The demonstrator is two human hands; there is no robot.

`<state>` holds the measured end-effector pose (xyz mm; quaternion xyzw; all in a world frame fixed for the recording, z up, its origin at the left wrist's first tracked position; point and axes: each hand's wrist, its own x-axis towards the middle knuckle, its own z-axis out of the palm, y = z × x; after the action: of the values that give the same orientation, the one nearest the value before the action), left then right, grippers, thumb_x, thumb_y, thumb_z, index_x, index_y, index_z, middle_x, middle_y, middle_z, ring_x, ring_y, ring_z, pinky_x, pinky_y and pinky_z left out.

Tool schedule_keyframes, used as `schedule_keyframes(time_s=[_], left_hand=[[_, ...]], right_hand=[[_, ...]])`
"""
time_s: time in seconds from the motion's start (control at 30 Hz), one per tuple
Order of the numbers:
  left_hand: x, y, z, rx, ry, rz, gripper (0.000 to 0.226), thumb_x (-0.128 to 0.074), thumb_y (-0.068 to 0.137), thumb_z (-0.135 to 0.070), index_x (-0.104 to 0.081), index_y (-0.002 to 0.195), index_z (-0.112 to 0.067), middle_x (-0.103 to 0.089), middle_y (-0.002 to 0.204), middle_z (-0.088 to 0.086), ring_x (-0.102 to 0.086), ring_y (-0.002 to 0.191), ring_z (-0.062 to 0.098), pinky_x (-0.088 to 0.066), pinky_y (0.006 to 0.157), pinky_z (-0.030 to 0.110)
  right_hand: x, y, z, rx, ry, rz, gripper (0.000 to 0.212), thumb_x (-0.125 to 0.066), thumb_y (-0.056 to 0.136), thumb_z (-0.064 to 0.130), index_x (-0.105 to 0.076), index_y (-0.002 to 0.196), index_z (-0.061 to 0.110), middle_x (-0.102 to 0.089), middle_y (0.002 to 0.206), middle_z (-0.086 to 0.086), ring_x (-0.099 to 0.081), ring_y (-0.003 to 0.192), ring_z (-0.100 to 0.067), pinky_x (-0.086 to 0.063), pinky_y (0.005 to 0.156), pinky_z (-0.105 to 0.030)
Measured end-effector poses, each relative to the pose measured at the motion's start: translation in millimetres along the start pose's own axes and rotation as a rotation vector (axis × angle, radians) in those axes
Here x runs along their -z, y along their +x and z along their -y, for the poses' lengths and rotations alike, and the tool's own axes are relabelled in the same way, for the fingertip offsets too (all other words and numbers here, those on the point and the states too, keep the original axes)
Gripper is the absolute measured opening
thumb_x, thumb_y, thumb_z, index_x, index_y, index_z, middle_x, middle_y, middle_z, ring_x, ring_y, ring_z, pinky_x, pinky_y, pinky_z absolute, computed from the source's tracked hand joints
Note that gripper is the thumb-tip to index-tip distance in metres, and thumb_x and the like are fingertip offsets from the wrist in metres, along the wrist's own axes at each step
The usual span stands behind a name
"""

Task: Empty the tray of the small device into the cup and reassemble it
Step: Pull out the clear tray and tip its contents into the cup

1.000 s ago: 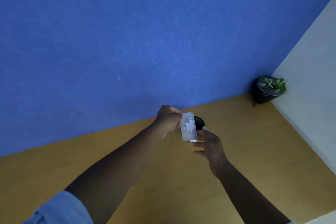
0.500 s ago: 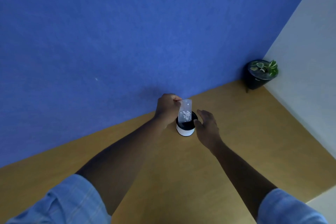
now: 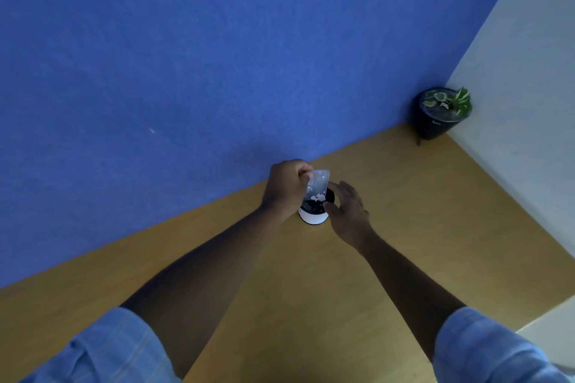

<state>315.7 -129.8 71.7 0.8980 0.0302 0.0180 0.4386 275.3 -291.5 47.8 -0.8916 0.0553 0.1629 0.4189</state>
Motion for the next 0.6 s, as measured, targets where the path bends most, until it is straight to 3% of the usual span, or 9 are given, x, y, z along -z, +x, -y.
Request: schedule_keyframes(time_s=[0.13, 0.27, 0.43, 0.6], left_hand=[[0.4, -11.8, -1.9, -0.114, 0.015, -0.013, 0.015, -0.067, 0.098, -0.005, -0.081, 0.100, -0.001, -0.083, 0.098, 0.011, -0.076, 0.092, 0.022, -0.059, 0.080, 0.034], [-2.7, -17.7, -1.9, -0.163, 0.039, -0.039, 0.015, -0.065, 0.096, -0.001, -0.078, 0.092, 0.004, -0.080, 0.090, 0.017, -0.075, 0.086, 0.030, -0.062, 0.078, 0.046], [-3.9, -20.5, 2.5, -0.150, 0.004, -0.056, 0.015, -0.066, 0.098, -0.002, -0.080, 0.099, 0.002, -0.081, 0.095, 0.013, -0.075, 0.090, 0.023, -0.059, 0.078, 0.035], [-4.7, -23.0, 5.0, -0.148, -0.005, -0.075, 0.014, -0.065, 0.099, -0.002, -0.078, 0.099, 0.000, -0.080, 0.096, 0.010, -0.074, 0.090, 0.020, -0.056, 0.077, 0.026]], right_hand=[[-0.3, -2.7, -0.6, -0.023, 0.086, -0.035, 0.080, -0.060, 0.102, 0.026, -0.017, 0.170, 0.022, -0.021, 0.179, -0.003, -0.021, 0.163, -0.031, -0.017, 0.127, -0.065], [-4.9, -2.9, -3.6, 0.006, 0.032, 0.001, 0.068, -0.060, 0.102, 0.028, -0.033, 0.165, 0.028, -0.018, 0.179, -0.004, -0.021, 0.164, -0.030, -0.020, 0.126, -0.065], [-5.5, -2.5, -4.6, -0.009, 0.087, -0.022, 0.084, -0.063, 0.102, 0.029, -0.016, 0.170, 0.022, -0.014, 0.181, -0.004, -0.018, 0.165, -0.031, -0.018, 0.127, -0.068], [-6.5, -1.0, -6.8, 0.008, 0.029, 0.013, 0.072, -0.062, 0.101, 0.032, -0.030, 0.166, 0.031, -0.015, 0.180, -0.004, -0.014, 0.166, -0.028, -0.018, 0.126, -0.066]])
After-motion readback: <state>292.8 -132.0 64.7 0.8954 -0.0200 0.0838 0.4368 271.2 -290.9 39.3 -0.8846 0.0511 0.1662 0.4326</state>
